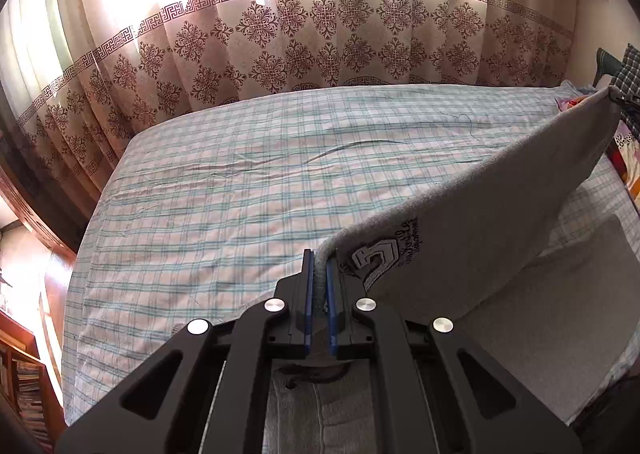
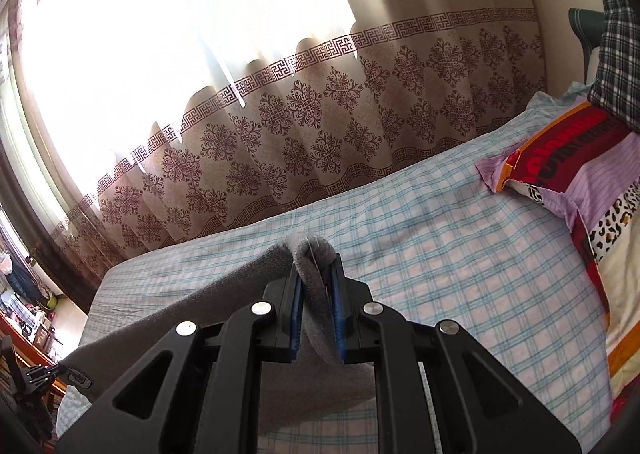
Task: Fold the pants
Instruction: 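Lift and fold the leg over the other leg with both grippers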
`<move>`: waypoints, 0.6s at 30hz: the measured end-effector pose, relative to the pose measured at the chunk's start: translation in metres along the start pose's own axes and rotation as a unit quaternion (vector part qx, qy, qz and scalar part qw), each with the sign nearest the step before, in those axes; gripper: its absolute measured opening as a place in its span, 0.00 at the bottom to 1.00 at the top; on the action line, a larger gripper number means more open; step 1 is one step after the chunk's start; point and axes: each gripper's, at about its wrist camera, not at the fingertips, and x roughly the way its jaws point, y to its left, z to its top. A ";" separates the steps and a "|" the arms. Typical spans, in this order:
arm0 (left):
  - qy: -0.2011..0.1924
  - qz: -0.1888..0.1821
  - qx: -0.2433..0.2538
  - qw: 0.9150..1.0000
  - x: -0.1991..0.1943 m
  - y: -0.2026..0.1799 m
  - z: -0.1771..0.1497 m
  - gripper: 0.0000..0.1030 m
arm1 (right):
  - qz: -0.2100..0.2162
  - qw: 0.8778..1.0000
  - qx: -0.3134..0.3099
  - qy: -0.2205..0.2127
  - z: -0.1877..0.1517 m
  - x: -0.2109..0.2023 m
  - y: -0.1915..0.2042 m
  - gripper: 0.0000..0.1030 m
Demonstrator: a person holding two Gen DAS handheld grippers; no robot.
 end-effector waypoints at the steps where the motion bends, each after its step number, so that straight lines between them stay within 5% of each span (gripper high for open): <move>1: -0.001 -0.001 0.002 1.000 -0.008 -0.003 -0.008 0.06 | 0.004 1.000 0.001 0.000 -0.007 -0.011 -0.003 0.12; 18: 0.029 -0.025 0.025 0.999 -0.048 -0.041 -0.136 0.06 | 0.028 0.998 0.032 0.040 -0.149 -0.147 -0.067 0.12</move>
